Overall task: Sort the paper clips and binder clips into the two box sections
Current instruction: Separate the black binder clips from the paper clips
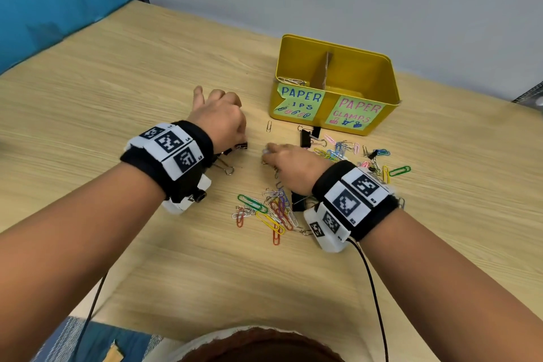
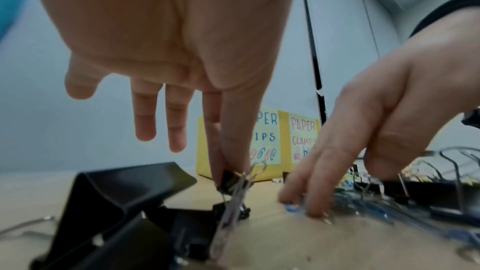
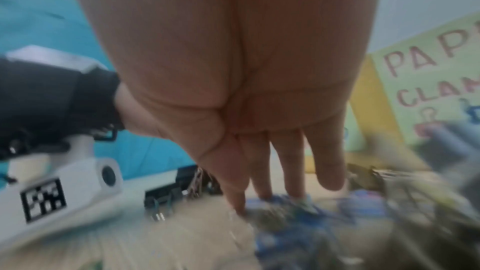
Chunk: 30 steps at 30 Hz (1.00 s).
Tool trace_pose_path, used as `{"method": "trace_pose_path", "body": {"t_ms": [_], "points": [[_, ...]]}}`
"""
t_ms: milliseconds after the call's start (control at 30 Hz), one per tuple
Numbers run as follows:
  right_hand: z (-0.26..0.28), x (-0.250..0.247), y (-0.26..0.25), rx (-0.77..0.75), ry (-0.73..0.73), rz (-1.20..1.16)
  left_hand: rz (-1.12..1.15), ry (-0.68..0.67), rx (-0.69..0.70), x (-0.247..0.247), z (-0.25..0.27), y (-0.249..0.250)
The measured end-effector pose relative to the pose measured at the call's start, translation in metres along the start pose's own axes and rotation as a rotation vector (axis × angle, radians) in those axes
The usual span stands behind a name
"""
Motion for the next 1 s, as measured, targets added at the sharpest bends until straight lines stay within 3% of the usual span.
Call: {"method": "trace_pose_path", "body": {"t_ms": [67,233,367,500,667,800,900,1000], "points": [[0.003,-0.012,-0.003,0.040,0.047,-0.105,0.051,-0.002,-0.046,-0.002,0.000,-0.006],[0.003,-0.037,-0.005,0.112,0.324,-0.267,0.180,0.000,-0.118,-0.004,0.002,-0.006],[-0.006,-0.025,-0.007,0.146,0.224,-0.279,0.193,0.056,-0.148,-0.011,0.002,-0.005],[-0.009,-0.009,-0.025,0.011,0.119,-0.068,0.092,0.120,-0.188,-0.017,0.004,-0.016],[-0.003,-0.021,-0.018,0.021,0.074,-0.113,0.117,-0.011,-0.196,-0.006,0.008,-0.031],[-0.011,-0.036,-0.003,0.103,0.196,-0.083,0.210,-0.162,-0.142,0.014,0.012,-0.029],[-0.020,-0.031,0.002,0.110,0.072,-0.046,0.234,-0.256,-0.068,0.027,0.014,-0.022],[-0.019,-0.024,0.003,0.087,-0.052,0.074,0.245,-0.257,-0.042,0.029,0.012,-0.019]]}}
Point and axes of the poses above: each hand's wrist, its own z-axis away from the middle knuckle, its own x-axis out of the palm, y = z × x, the point moved 7 cm from there along -z, towards the middle knuckle, and after that the axes turned 6 degrees about z, right-handed, at the moved point
